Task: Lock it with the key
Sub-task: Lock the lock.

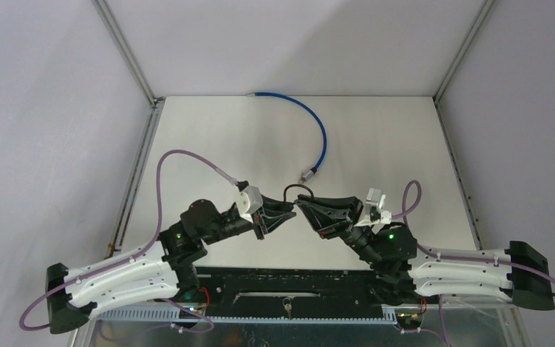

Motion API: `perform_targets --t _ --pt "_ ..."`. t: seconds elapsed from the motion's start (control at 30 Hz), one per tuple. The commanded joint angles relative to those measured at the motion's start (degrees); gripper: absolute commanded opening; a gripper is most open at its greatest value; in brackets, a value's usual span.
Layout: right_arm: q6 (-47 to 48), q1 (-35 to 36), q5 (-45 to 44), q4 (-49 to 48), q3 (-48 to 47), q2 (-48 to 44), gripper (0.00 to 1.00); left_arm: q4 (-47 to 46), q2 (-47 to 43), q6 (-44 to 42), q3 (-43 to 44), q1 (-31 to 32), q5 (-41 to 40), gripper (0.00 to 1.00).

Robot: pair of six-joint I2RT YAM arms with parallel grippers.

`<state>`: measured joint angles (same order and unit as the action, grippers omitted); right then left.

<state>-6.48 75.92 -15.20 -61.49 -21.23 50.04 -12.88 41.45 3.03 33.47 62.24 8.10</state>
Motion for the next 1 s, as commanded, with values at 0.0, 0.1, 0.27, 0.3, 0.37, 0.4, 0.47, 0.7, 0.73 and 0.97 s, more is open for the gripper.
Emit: perform_targets --t 0.0,0.1,0.27,0.3,0.37,0.4,0.47,0.7,0.73,0.97 --pt "-1.3 0.9 4.9 12.7 1.4 4.5 0.17 -15.4 -0.9 0.9 2.1 0.0 1.2 0.00" --pt "-1.3 0.6 4.9 11.3 1.5 5.4 0.13 -15.2 -0.4 0.9 2.4 0.0 2.1 0.00" --pt "-1.6 0.1 5.0 9.8 1.5 5.8 0.03 -15.2 -0.2 1.0 2.4 0.0 2.3 0.00" --pt "-1.7 0.0 5.1 9.8 1.5 5.6 0.02 -15.3 -0.2 1.0 2.4 0.0 2.3 0.00" --pt "-1.6 0.0 5.2 10.0 1.4 5.4 0.01 -15.1 -0.2 1.0 2.4 0.0 2.3 0.00" --pt "-1.6 0.0 5.2 10.1 1.5 5.1 0.02 -15.0 -0.2 1.0 2.4 0.0 2.3 0.00" --pt "-1.5 0.0 5.3 10.2 1.5 4.4 0.08 -14.8 -0.2 1.0 2.4 0.0 2.2 0.00" --pt "0.1 0.0 5.1 12.2 0.3 0.6 0.20 -14.1 0.9 1.2 2.5 0.0 2.7 0.00" --pt "0.6 -0.1 5.1 13.0 -0.2 0.0 0.20 -13.9 1.1 1.2 2.6 0.0 2.8 0.00" --pt "3.0 -0.2 3.3 15.3 -2.5 -3.6 0.23 -13.7 2.5 1.5 2.6 0.0 4.1 0.00"
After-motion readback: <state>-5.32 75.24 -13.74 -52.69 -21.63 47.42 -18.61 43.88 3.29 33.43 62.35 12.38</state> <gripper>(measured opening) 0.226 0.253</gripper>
